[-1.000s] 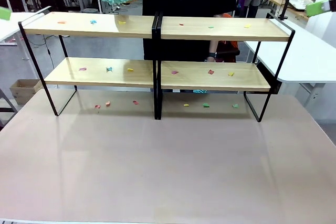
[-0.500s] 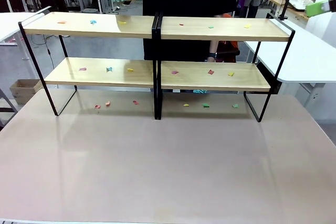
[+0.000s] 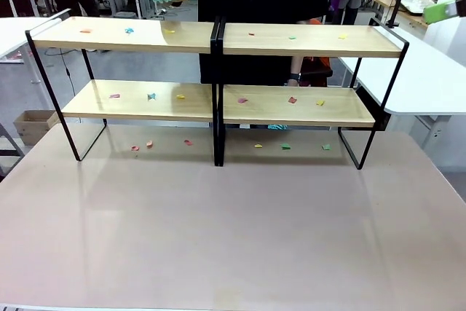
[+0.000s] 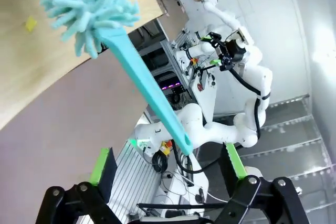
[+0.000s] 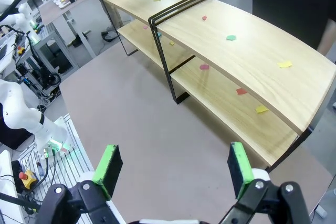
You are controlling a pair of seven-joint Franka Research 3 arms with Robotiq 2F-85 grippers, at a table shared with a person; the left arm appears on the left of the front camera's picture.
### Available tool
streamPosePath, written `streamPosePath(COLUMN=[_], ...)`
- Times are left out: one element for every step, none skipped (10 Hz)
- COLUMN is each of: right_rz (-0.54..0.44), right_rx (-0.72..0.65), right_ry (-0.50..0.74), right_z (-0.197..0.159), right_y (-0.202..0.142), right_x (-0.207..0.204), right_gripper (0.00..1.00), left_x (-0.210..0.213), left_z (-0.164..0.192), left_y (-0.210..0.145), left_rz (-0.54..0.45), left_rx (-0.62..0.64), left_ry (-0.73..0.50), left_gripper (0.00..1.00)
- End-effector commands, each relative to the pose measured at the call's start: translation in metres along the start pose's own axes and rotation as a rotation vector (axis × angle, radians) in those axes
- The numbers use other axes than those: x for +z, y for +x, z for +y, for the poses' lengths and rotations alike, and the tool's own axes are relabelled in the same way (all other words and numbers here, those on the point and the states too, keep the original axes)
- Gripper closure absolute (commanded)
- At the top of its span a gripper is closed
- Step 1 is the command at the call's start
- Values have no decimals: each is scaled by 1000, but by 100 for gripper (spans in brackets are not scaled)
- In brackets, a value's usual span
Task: Clean the shelves.
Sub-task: Pick up the Duster when the human hands it over.
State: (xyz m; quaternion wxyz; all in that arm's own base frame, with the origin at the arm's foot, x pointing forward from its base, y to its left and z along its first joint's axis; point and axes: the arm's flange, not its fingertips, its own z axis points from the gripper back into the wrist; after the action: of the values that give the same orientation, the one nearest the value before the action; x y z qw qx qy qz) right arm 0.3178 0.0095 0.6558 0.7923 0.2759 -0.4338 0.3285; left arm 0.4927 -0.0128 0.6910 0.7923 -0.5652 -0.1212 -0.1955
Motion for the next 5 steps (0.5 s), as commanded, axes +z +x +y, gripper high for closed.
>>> streamPosePath(right_rz=[-5,-5,-5,-5,-5], right_rx=[2,2,2,2,2], right_ry=[3,3,3,3,3], right_z=[1,1,1,1,1], right_y=[1,1,1,1,1], right_x=[0,0,0,0,0], right_gripper=[0,0,0,0,0], left_x=[-19,-31,-37,-40,-41], left_z=[-3,-8,-11,-12,-10], left_y=[5,0,1,3,5], left_rz=[36,42,63,68,72], left_rx=[49,47,46,40,46], left_ry=[-8,5,-12,-29,-56], left_gripper=[0,0,0,0,0])
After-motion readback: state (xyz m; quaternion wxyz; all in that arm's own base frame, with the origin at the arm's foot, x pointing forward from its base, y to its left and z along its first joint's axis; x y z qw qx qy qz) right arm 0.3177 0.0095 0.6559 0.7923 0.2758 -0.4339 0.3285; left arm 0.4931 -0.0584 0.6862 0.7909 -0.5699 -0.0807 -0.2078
